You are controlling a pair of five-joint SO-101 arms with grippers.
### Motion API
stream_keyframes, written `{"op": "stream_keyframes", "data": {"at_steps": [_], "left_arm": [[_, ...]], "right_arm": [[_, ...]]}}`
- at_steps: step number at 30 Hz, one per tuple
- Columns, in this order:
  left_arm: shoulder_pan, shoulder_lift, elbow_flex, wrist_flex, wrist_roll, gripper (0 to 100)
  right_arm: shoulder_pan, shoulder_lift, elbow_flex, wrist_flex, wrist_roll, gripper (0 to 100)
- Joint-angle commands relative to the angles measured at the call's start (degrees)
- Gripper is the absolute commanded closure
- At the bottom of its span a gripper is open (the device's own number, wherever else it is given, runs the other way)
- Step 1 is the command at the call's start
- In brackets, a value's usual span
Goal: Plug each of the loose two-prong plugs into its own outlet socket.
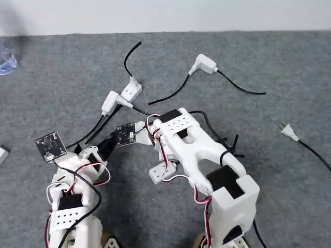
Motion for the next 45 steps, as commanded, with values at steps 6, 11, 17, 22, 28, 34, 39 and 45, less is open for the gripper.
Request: {"op": "stream_keyframes", "data": {"at_steps": [6, 11, 17, 22, 28, 34, 39, 45], "left_arm": [[0.53, -0.44, -0.66, 0.0, -0.53, 56], [0.53, -0.44, -0.66, 0.0, -0.53, 56], [0.53, -0.44, -0.66, 0.0, -0.53, 56], [0.53, -0.44, -0.66, 0.0, -0.53, 56], [0.53, -0.44, -0.66, 0.0, -0.53, 56], [0.53, -0.44, -0.66, 0.0, -0.53, 56], [0.53, -0.44, -0.66, 0.0, -0.53, 56], [0.53, -0.44, -0.66, 0.0, -0.53, 56]], "right_arm": [[0.92, -1.01, -0.62, 0.66, -0.62, 77.9], [2.51, -1.19, -0.62, 0.4, -0.62, 77.9], [4.79, -3.74, -0.62, 0.13, -3.52, 77.9], [4.0, -3.47, -0.35, -0.75, -5.89, 77.9], [1.45, -0.22, -0.35, -0.75, -5.98, 78.0], [0.13, 0.13, -0.53, -0.57, -5.98, 87.9], [0.57, 0.48, -0.53, -0.66, -5.98, 91.3], [0.57, 0.57, -0.53, -0.66, -5.98, 97.7]]}}
